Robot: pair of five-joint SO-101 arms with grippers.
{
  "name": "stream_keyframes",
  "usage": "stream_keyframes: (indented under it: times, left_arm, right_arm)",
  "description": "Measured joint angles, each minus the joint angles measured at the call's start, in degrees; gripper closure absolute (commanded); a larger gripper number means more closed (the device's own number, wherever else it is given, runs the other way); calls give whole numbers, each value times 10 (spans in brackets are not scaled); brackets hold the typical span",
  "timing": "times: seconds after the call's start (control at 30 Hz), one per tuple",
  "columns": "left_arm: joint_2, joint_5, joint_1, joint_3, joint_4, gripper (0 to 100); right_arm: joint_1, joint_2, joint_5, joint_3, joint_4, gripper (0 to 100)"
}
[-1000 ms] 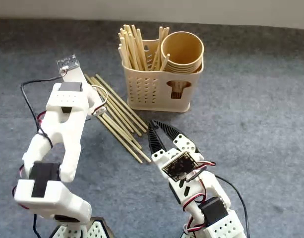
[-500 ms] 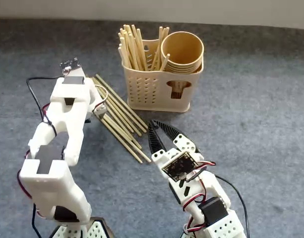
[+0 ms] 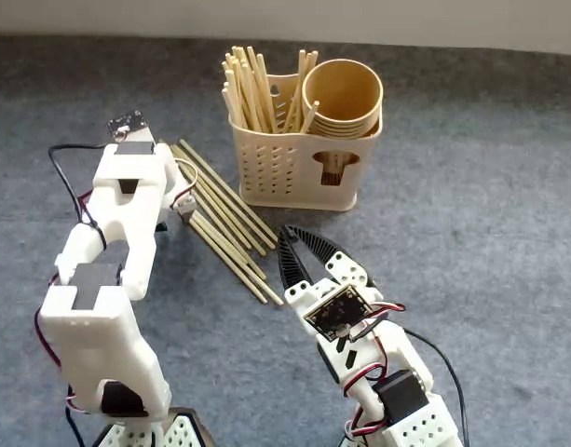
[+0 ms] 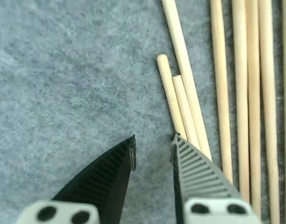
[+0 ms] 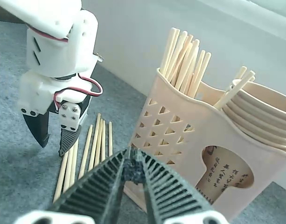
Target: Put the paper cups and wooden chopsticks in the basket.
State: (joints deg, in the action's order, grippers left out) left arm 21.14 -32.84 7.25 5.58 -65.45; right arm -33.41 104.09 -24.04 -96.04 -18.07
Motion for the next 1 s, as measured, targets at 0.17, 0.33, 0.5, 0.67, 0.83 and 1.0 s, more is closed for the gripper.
stream_keyframes:
  times: [0.17,0.33,0.5,0.67,0.83,1.0]
  left_arm:
    - [-1,0,-6,-23,-50,861]
    - [-5,0,-21,-26,-66,861]
    - [35,0,-20,-47,-55,861]
    - [92,0,-24,-108,-74,861]
    - [139,-1,-24,-180,-129,928]
    - [176,-3,-25,-234,-160,993]
  right_arm:
    - [0,0,0,0,0,992]
    - [0,0,0,0,0,992]
    - [0,0,0,0,0,992]
    - [0,0,0,0,0,992]
    - [0,0,0,0,0,992]
    - [0,0,0,0,0,992]
